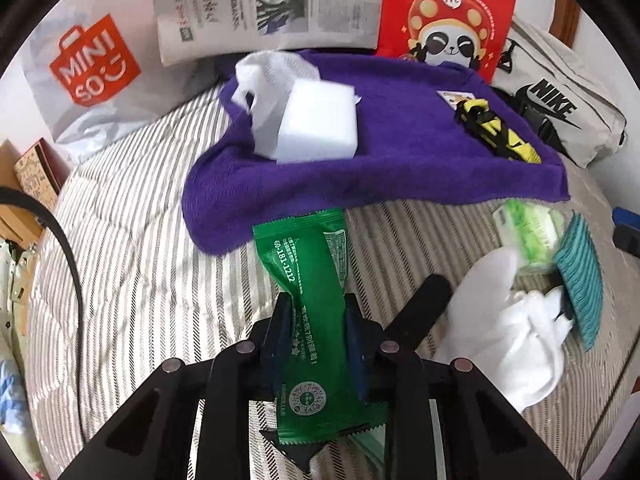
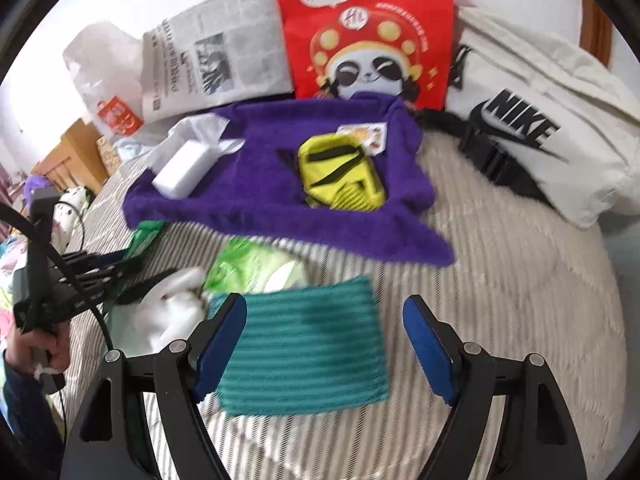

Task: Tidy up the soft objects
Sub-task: 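Lower the right tool onto the teal striped cloth and close it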

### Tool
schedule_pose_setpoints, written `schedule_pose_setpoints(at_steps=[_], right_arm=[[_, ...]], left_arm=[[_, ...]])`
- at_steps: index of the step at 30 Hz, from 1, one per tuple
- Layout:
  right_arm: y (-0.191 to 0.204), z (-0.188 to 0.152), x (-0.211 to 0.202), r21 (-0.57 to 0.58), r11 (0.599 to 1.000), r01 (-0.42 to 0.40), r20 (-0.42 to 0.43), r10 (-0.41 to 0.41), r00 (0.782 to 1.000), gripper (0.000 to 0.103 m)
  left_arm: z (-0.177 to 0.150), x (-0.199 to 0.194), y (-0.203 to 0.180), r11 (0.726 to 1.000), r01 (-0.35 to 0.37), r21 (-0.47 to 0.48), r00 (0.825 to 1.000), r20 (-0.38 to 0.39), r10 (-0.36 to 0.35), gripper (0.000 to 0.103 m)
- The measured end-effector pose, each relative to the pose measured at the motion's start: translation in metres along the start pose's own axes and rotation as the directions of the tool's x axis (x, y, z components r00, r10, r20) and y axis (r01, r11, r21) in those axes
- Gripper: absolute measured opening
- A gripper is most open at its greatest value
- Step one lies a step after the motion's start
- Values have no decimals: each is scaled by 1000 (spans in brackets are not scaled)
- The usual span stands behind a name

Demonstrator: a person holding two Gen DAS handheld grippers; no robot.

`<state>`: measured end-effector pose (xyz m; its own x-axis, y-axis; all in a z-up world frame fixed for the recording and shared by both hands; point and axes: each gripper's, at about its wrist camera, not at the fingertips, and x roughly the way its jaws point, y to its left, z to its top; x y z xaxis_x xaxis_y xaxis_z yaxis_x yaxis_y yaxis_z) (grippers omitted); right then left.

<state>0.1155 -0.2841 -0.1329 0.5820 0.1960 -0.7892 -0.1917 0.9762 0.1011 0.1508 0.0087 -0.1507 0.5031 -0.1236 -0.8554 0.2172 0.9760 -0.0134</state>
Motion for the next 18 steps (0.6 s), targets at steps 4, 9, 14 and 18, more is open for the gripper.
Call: schedule_pose_setpoints(at_steps=[4, 9, 14, 18], right_arm=[[13, -13, 8, -30, 999, 15, -23, -15, 1000, 87], [16, -24, 12, -25, 999, 48, -48, -49, 998, 87], [5, -39, 1, 38, 997, 68, -92, -64, 994, 87], [8, -45, 1, 112, 994, 7, -88, 3, 996, 87]], left_arm=[[-4, -1, 0, 1000, 6, -1, 1000, 24, -6, 26], [-7, -2, 0, 1000, 14, -4, 999, 40, -14, 27], [-10, -4, -2, 1000, 12, -6, 999, 51, -11, 30], [-10, -4, -3, 1000, 6, -2, 998, 58, -6, 30]])
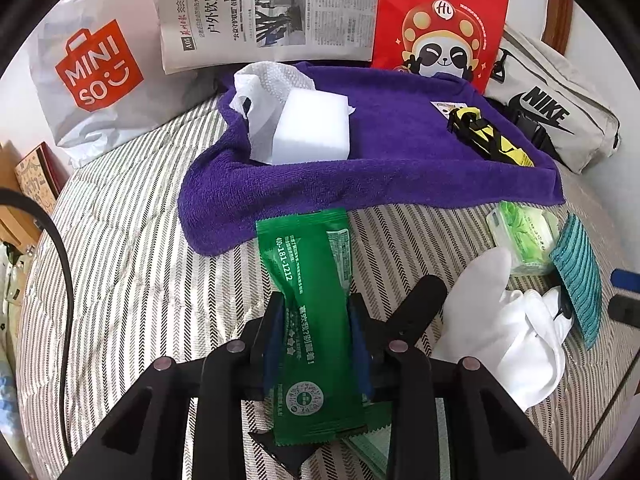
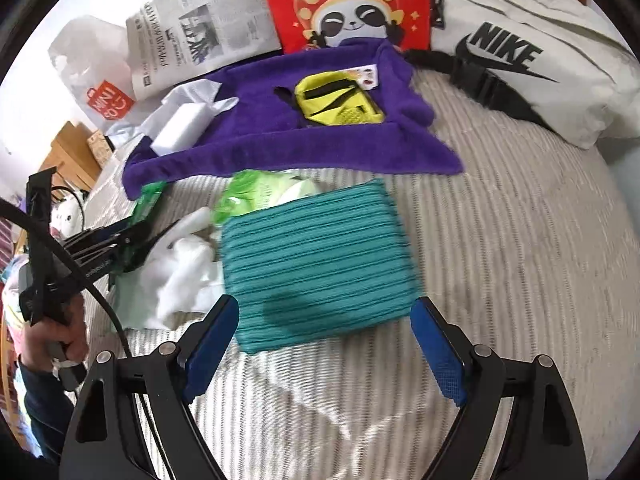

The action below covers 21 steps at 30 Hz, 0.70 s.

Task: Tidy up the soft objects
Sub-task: 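Lower the right tool onto the teal striped cloth and close it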

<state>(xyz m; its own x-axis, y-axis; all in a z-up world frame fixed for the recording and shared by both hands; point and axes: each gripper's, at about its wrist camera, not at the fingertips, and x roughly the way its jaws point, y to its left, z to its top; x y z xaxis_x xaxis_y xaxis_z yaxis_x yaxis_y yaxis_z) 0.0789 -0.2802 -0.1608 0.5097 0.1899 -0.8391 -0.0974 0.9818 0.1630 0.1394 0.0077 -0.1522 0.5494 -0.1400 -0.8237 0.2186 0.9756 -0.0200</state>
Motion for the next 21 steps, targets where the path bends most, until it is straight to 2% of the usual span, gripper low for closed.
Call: schedule_pose_setpoints(at_steps=[5, 7, 9, 15, 18, 20, 21], right_arm=[[36, 0, 13, -122, 990, 77, 33, -73, 997, 87], [49, -4, 24, -209, 961, 184, 31, -181, 983, 87], [48, -8, 27, -246, 940, 236, 30, -236, 971, 86], [-5, -13, 12, -152, 947, 282, -19, -288, 957, 85], [-26, -13, 8, -140, 933, 330, -25, -337, 941, 85], [-42, -11, 5, -119, 916, 383, -39, -389, 920, 85], [-46, -9, 4, -105, 916, 387, -44, -393, 919, 85]], left_arm=[[-1, 0, 1, 1000, 13, 7, 1000, 3, -13, 31], [-1, 0, 2, 1000, 19, 6, 1000, 6, -19, 31], [-1, 0, 2, 1000, 23, 5, 1000, 7, -23, 31], [-2, -1, 2, 1000, 24, 10, 1000, 10, -24, 31], [-1, -1, 2, 1000, 23, 10, 1000, 9, -23, 31], [-2, -1, 1, 1000, 23, 10, 1000, 9, -24, 31], [-2, -1, 1, 1000, 23, 12, 1000, 9, -23, 31]])
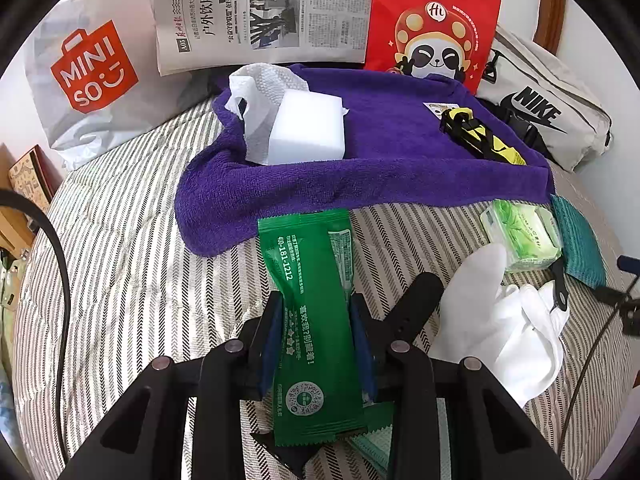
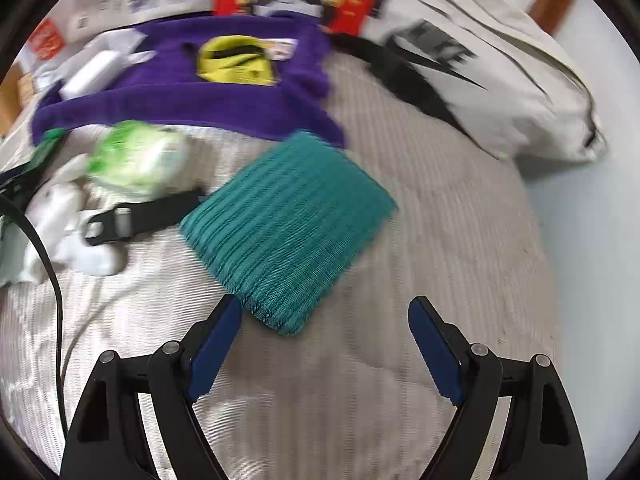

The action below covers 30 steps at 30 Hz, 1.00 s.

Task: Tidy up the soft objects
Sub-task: 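Lower the right tool onto the teal striped cloth and close it, then carry the teal cloth onto the purple towel with the right tool while the left carries the green packet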

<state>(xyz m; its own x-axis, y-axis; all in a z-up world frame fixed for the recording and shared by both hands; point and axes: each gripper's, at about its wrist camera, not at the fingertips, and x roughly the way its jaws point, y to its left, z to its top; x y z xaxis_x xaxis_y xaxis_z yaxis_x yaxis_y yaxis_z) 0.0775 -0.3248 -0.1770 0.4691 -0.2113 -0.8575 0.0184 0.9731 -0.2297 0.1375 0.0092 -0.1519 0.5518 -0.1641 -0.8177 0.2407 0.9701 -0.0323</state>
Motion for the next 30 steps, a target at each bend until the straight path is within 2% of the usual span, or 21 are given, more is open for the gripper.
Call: schedule_pose_setpoints(at_steps=[3, 6, 10, 13, 19, 24, 28, 30], right_arm=[[-17, 0, -5, 96, 992, -77, 10, 77, 997, 85], [-23, 9, -5, 190, 968, -164, 33, 160, 987, 85], [-19, 29, 11, 289, 944, -158, 16, 161, 987, 85], [-21, 39, 21, 394, 904, -164, 20, 170, 985, 85], [-13, 51, 34, 483, 863, -146, -10, 172, 985, 87], [-1, 59, 47, 512, 856, -79, -50, 122, 991, 93], [16, 59, 50, 426, 905, -20, -58, 50, 997, 97], [17, 56, 49, 391, 919, -46, -30, 63, 998, 96]], left_arm=[[0, 0, -1, 1000, -2, 5, 1000, 0, 2, 32], [0, 1, -1, 1000, 0, 5, 1000, -1, 0, 32], [-1, 0, -1, 1000, 1, 5, 1000, 3, -1, 32], [-1, 0, -1, 1000, 3, 5, 1000, 4, -3, 32], [-2, -1, 0, 1000, 10, 6, 1000, 10, -10, 32], [-3, -1, 0, 1000, 14, -7, 1000, 10, -14, 32], [-2, -1, 0, 1000, 13, -2, 1000, 9, -13, 32], [-2, -1, 0, 1000, 15, -6, 1000, 8, -15, 32]])
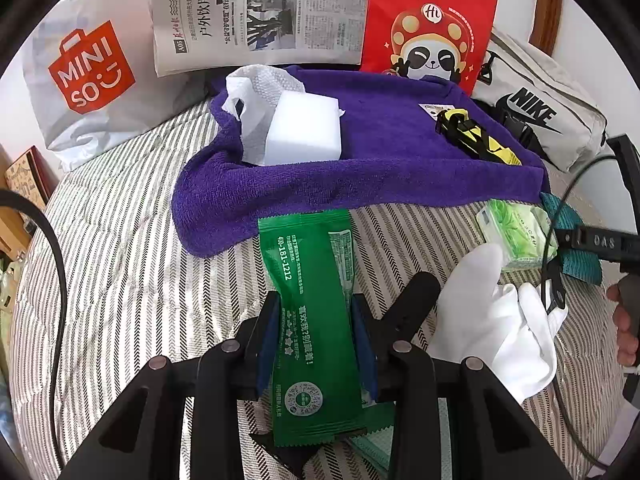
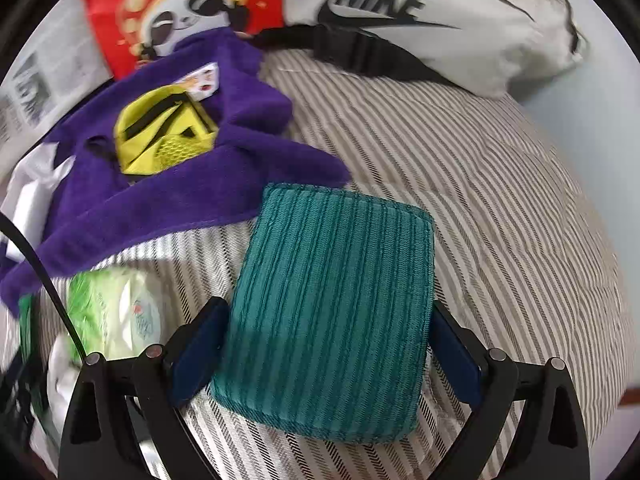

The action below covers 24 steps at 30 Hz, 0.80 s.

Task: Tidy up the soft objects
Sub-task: 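Carry the teal cloth onto the purple towel with the right tool while the left carries the green packet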

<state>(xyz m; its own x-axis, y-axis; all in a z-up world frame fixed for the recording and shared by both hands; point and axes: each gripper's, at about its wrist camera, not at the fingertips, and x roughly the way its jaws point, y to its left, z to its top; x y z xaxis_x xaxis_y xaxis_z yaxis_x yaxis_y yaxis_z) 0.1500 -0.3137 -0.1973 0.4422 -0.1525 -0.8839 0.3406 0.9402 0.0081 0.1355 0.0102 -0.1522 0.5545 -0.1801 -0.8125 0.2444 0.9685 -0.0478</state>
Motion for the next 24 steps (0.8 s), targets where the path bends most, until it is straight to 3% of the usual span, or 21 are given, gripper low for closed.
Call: schedule_pose_setpoints(at_steps=[7, 10, 24], right_arm=[[-28, -2, -10, -47, 986, -160, -4, 160, 987, 91], [-36, 0, -20, -61, 981, -186, 9, 187, 982, 91], [-7, 16, -64, -221, 929, -297, 78, 321, 944, 91]], left_arm=[[1, -1, 6, 999, 25, -47, 1000, -6, -25, 31], [2, -2, 11, 994, 66, -90, 998, -12, -67, 29], [14, -25, 16, 995, 42, -89, 999, 12, -41, 28]])
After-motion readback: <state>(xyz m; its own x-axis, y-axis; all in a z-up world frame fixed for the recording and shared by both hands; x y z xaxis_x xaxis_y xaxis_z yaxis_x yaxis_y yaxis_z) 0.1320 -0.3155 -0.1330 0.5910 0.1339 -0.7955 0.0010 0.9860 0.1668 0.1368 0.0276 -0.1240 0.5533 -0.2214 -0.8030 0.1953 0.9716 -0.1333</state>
